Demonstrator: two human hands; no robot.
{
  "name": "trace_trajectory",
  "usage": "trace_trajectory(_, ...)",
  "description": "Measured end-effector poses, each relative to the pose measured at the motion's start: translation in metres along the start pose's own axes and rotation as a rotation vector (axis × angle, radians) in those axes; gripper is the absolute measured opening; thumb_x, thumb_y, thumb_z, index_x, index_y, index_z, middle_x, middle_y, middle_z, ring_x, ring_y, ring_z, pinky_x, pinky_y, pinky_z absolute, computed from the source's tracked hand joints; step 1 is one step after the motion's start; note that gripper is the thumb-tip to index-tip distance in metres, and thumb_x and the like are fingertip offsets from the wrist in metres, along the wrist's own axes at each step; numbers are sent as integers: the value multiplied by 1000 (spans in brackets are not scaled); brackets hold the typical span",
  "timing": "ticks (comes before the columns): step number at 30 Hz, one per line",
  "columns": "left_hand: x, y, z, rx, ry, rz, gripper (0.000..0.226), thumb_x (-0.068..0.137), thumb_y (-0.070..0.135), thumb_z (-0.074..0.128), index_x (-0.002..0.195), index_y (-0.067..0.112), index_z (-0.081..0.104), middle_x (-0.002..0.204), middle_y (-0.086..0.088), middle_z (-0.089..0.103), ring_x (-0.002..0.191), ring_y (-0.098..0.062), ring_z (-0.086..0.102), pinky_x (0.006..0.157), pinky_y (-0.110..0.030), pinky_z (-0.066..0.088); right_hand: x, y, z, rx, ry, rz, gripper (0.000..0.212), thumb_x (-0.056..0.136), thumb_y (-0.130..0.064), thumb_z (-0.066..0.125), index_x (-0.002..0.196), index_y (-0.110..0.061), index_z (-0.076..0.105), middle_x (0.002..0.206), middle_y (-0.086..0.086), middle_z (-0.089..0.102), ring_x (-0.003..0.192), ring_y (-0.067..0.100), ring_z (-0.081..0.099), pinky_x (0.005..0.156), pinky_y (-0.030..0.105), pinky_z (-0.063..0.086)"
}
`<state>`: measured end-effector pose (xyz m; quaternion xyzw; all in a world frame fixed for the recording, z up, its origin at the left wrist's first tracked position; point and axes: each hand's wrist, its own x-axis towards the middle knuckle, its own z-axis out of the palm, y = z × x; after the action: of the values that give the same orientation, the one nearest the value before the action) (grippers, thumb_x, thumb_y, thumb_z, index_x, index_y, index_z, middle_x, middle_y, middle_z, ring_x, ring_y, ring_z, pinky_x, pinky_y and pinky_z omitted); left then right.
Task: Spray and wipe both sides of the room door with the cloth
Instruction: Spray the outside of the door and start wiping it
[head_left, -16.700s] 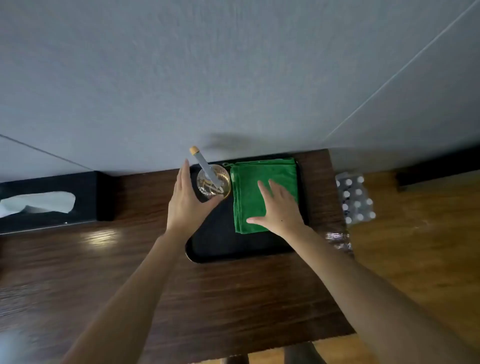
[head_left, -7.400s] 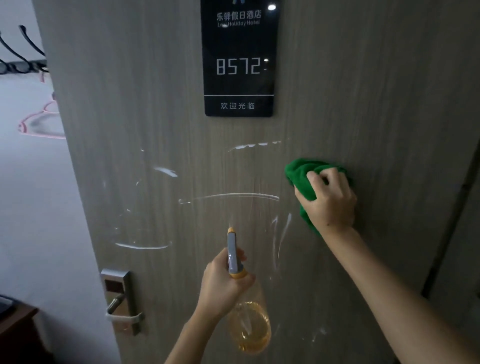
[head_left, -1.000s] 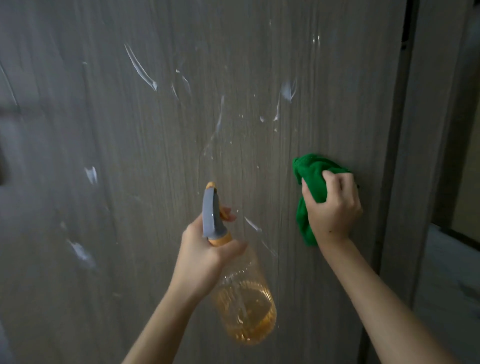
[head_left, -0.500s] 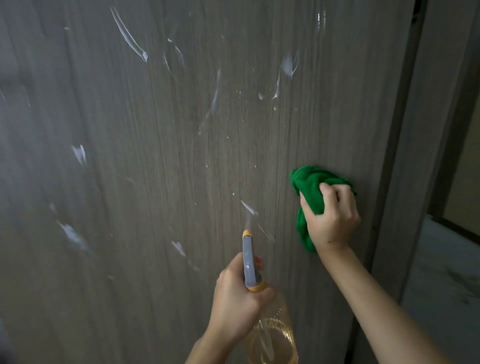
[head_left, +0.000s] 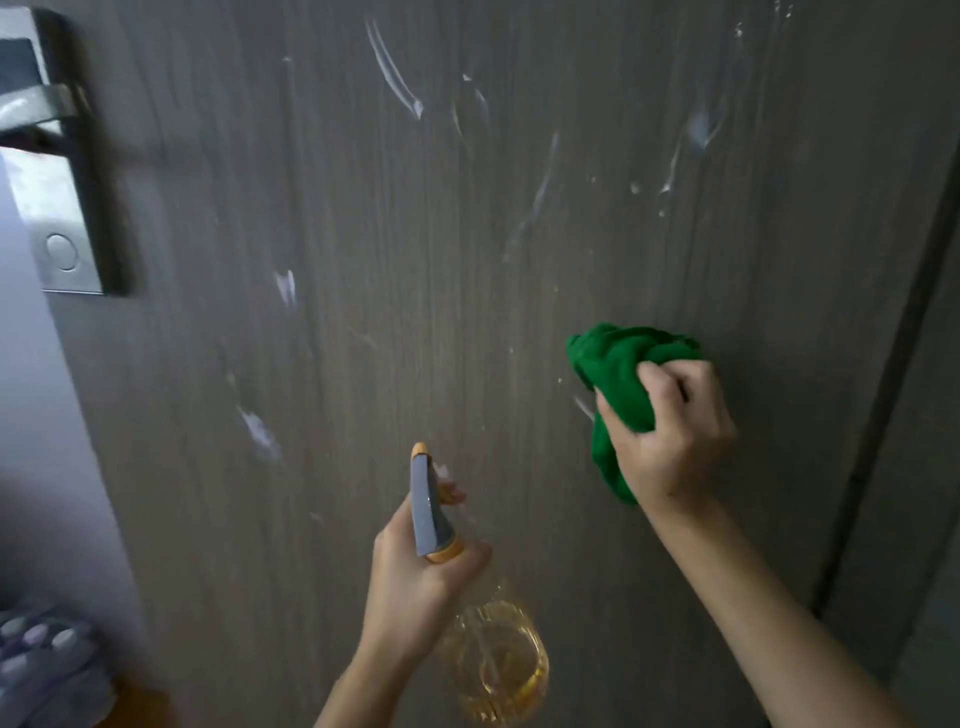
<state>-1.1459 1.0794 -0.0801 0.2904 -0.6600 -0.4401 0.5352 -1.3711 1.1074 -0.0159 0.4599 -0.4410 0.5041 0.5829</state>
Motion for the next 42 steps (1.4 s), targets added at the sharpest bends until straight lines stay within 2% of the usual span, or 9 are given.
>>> trace_trajectory(7,15,-18,-87,43,213,-2,50,45,31,72,92,18,66,76,-3,63,59,-17,56,54,-25,48,21,-80,81,-6,-196,-307,17,80,-23,70,91,-16,59,78,6,57,61,21,50,49,30,40)
trace_trajectory(13,24,-35,-124,81,251,-2,42,55,14,72,96,9,64,74,5,69,59,-15,62,55,-19,52,18,-77,95,-10,-192,-338,17,82,-24,69,91,-12,60,77,8,56,58,22,50,46,30,41)
trace_trajectory(17,26,-47,-130,63,226,-2,49,53,20,76,98,5,62,83,-4,69,67,-15,67,58,-19,53,18,-79,96,-16,-200,-323,16,82,-24,70,88,-9,65,76,9,57,58,22,51,46,30,42)
trace_trajectory(19,26,-51,-130,61,212,-12,58,50,34,75,98,5,62,84,-10,68,69,-18,67,59,-21,53,18,-79,96,-24,-195,-317,16,81,-22,71,87,-9,65,76,8,57,57,22,51,46,30,41)
trace_trajectory(23,28,-60,-132,49,219,-38,54,51,34,76,92,2,62,84,-18,65,71,-23,66,58,-23,54,17,-79,97,-28,-183,-325,15,81,-22,70,87,-9,65,76,8,57,57,22,51,45,30,41)
trace_trajectory(28,25,-62,-125,48,224,-35,51,50,32,76,96,13,61,89,-6,67,72,-23,67,59,-25,56,17,-80,98,-31,-173,-327,13,82,-21,70,85,-10,65,75,8,56,56,21,50,44,29,40)
trace_trajectory(33,18,-63,-106,74,174,-36,55,49,38,74,100,23,61,96,1,67,75,-28,65,65,-38,58,19,-79,97,-35,-184,-333,13,82,-22,68,85,-10,65,74,7,56,57,20,50,45,28,39)
trace_trajectory(38,3,-49,-58,52,32,-34,50,54,34,72,101,22,59,79,-8,63,68,-37,60,61,-48,54,20,-79,93,-54,-216,-352,16,82,-25,65,89,-11,64,77,8,57,58,21,51,44,29,40)
trace_trajectory(42,-6,-51,-29,41,-40,-90,47,54,34,71,99,26,58,70,-10,60,60,-26,56,59,-47,52,9,-62,78,-62,-212,-326,17,84,-26,66,92,-12,61,79,8,57,59,21,52,45,30,42)
